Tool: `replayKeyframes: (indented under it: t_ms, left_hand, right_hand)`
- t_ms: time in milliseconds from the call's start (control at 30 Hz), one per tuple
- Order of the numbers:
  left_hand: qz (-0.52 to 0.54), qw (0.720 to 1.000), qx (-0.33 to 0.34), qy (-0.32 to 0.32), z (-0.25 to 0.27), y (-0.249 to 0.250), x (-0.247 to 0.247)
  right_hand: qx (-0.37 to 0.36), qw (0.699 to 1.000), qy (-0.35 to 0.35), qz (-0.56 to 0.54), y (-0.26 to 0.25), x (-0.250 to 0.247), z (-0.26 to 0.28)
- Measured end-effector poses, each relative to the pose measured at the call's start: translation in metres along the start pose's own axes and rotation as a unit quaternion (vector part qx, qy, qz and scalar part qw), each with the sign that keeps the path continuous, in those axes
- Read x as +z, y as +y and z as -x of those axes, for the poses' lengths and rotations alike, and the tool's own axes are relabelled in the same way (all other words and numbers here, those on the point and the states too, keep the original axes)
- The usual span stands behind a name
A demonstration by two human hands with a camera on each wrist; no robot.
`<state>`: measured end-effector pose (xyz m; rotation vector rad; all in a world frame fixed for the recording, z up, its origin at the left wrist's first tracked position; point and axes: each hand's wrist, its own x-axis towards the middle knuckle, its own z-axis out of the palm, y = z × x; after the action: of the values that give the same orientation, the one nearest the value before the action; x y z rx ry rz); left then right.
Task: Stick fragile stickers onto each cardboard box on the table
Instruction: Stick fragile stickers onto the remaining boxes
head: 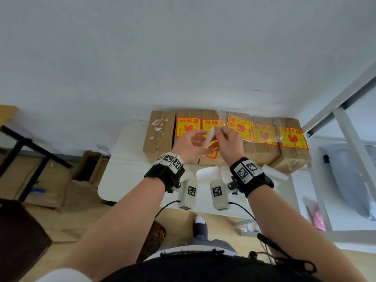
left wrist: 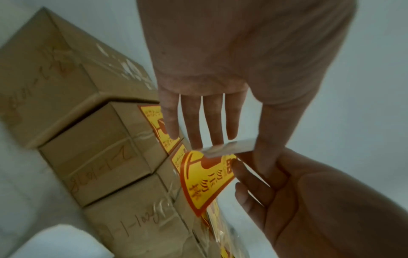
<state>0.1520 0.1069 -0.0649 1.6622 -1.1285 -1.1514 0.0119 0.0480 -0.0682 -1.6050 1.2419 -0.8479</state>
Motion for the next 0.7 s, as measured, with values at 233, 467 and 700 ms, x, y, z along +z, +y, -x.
replayKeyframes:
  t_ms: [233,467,700]
  left_hand:
    - [0.038,0.993,-0.010,0.107,0.000,-0.010,-0.036]
    - [0.083,0.970,-0.081,0.213,-0.017,-0.020,-0.071]
    - [0.116,0.936,-0.147,0.298,-0.039,-0.028,-0.098]
  right_hand:
    - [-0.044,0.994,-0.095,0.000,-0.010,0.032,-0.004]
    - [-0.019,0.996,-0.044,0.081,-0.004,0.051,-0.038]
    - [0.015,0.987,-0.118,0.105,0.001,0.085,-0.074]
